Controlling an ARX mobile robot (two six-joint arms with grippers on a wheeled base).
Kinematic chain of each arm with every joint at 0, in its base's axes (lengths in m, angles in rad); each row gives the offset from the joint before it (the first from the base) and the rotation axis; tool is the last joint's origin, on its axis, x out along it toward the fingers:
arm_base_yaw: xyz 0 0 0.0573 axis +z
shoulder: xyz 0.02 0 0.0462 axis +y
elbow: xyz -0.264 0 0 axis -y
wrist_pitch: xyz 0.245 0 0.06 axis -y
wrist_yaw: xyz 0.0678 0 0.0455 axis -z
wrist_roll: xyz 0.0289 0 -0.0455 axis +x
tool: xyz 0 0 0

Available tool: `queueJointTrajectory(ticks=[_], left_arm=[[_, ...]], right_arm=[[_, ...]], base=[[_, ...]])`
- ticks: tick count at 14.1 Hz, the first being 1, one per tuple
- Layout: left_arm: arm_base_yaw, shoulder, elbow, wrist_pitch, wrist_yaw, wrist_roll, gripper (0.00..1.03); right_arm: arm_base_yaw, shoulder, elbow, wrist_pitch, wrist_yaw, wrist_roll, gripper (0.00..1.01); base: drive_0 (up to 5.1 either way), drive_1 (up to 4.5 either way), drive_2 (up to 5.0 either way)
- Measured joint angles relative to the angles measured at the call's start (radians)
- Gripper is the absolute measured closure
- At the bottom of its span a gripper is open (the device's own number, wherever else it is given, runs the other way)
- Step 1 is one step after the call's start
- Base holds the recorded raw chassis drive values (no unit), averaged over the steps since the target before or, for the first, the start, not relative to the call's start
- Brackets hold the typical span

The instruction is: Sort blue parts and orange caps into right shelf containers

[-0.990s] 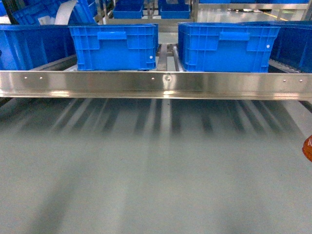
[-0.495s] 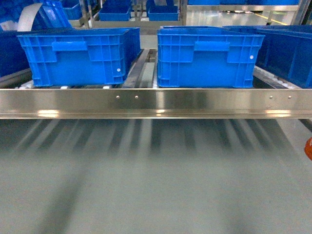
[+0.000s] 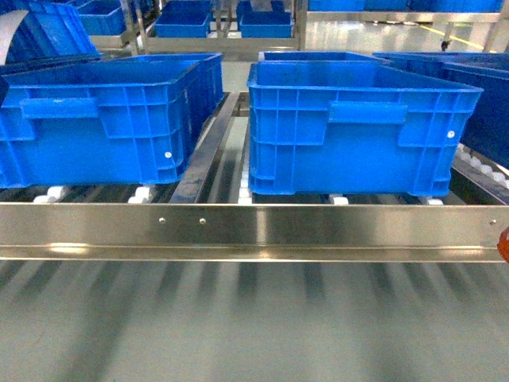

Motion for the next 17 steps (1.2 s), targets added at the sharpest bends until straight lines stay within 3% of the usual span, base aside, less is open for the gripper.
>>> queueJointTrajectory(ticks=[4,9,14,17], left_arm=[[0.0,0.0,0.0,0.0,0.0,0.0,0.59],[0.001,0.0,0.0,0.0,0.0,0.0,0.59],[0.001,0.0,0.0,0.001,0.0,0.0,0.59],[0.005,0.001,0.0,-0.003,-0.003,0.0,0.59]], right_arm=[[0.0,0.0,0.0,-0.001,-0.001,0.0,0.59],[0.0,0.001,0.001,0.002,-0.001,0.0,0.59],[0.0,-0.004,0.0,0.0,0.0,0.0,0.59],[0.001,0.001,0.002,0.0,-0.002,0.0,0.59]], base=[[0.1,3.92,-3.7],[0.0,0.3,-0.2],[-2.1,4.9,-2.4],[0.0,0.0,0.0]])
